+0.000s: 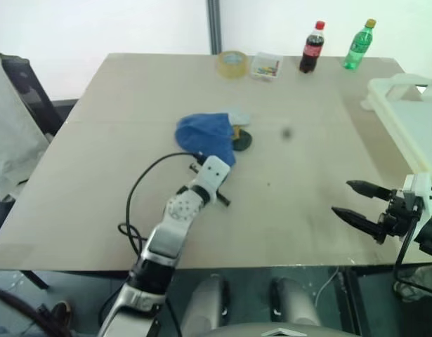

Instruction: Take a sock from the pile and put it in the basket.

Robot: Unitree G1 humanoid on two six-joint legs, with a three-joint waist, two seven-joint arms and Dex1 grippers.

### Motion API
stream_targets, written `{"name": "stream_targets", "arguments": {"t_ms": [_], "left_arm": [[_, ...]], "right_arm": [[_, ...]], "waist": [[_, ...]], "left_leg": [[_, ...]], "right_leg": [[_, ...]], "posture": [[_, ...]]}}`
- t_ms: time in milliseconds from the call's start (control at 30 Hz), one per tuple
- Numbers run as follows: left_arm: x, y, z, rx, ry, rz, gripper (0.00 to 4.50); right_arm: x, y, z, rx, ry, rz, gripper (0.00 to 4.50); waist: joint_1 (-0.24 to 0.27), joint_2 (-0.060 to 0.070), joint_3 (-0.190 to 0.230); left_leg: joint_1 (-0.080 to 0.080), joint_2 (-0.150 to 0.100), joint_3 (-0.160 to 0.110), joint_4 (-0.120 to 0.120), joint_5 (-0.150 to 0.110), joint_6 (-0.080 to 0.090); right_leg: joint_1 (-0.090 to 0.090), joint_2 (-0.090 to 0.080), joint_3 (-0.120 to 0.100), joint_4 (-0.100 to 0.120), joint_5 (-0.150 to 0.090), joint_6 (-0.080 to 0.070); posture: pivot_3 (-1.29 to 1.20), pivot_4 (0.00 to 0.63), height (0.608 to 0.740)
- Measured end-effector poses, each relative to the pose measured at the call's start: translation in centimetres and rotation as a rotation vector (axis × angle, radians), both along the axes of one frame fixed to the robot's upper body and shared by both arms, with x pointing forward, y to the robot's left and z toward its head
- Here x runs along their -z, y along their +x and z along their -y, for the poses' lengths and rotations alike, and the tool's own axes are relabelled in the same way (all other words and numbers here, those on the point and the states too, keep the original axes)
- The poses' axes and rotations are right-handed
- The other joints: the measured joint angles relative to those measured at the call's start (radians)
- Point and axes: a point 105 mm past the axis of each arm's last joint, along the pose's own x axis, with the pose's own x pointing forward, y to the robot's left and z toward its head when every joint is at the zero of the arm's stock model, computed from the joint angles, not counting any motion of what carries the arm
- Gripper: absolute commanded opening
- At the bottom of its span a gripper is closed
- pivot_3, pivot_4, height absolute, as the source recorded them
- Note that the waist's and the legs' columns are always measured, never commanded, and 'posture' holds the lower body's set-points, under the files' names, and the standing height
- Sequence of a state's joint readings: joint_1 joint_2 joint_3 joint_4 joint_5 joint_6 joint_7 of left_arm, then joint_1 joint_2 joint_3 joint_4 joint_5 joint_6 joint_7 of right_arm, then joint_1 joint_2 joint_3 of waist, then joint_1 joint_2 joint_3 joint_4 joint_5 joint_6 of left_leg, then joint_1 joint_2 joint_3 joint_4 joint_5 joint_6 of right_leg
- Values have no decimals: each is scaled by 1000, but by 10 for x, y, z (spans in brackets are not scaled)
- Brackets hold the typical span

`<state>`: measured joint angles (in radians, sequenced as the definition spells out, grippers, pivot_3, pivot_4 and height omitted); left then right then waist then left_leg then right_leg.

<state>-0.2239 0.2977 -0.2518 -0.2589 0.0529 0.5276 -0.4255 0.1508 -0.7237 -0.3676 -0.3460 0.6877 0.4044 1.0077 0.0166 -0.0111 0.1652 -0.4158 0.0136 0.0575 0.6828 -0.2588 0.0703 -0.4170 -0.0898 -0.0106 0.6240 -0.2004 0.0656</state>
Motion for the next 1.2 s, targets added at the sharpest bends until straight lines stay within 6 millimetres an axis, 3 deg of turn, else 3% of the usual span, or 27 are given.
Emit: {"name": "stream_targets", "arguments": {"t_ms": [133, 267, 367, 500, 533, 633, 733, 933, 1067, 1200], "left_arm": [[3, -31, 21, 103, -51, -177, 54], [0, -34, 31, 124, -69, -250, 54], [-3, -38, 47, 178, -101, -284, 760], [-9, -43, 63, 239, -174, -305, 2763], [-11, -43, 64, 243, -192, -307, 3019], [-19, -42, 67, 253, -255, -298, 3019], [-24, -38, 55, 245, -273, -280, 3019], [-57, -20, -1, 239, -316, -181, 3019], [-68, 40, -39, 115, -409, -189, 3019], [-58, 81, -59, 28, -400, -190, 3019]], "right_arm": [[3, 0, -2, 11, 12, 6, 4500], [7, 0, -4, 14, 20, -2, 4500], [9, 0, -6, 14, 25, -4, 4500], [9, 0, -8, 14, 24, -4, 4500], [9, 0, -8, 14, 24, -4, 4500], [12, 3, -10, 33, 14, -16, 4500], [13, 8, -15, 51, 4, -26, 4500], [23, 17, -49, 41, 62, -69, 4500], [41, 35, -92, 39, 16, -113, 4500], [54, 46, -114, 48, 5, -160, 4500]], "waist": [[3, 0, 0], [-1, 0, 0], [-1, 0, 0], [-1, 0, 0], [-1, 0, 0], [-2, 0, 0], [-5, 0, 0], [-1, 1, 0], [-1, 0, 0], [-2, -1, 0]], "left_leg": [[0, 0, -1, 3, 0, 0], [1, -1, -1, 3, 0, 0], [0, -1, -1, 3, 0, 0], [0, -2, -1, 3, 0, 0], [0, -2, -1, 3, 0, 0], [1, -2, -1, 3, 0, 0], [1, -1, -1, 3, 0, 0], [0, 0, -1, 2, 0, 0], [1, -4, -3, 6, 1, 0], [-1, -7, -4, 5, 1, 0]], "right_leg": [[1, 0, -1, 1, 0, 0], [1, 1, 0, 1, 0, 1], [1, 2, 0, 1, 0, 0], [1, 2, 0, 1, 0, 0], [1, 2, 0, 1, 0, 0], [1, 2, 0, 1, 0, 0], [1, 3, 0, 2, 0, 0], [0, 3, 0, 2, 0, 0], [2, 4, -2, 2, 0, 1], [2, 3, -1, 0, 1, 3]], "posture": [[0, 150, 740], [0, 150, 740], [0, 150, 740], [0, 150, 740], [0, 150, 740], [0, 150, 740], [0, 150, 740], [0, 150, 740], [0, 150, 740], [0, 150, 740]]}}
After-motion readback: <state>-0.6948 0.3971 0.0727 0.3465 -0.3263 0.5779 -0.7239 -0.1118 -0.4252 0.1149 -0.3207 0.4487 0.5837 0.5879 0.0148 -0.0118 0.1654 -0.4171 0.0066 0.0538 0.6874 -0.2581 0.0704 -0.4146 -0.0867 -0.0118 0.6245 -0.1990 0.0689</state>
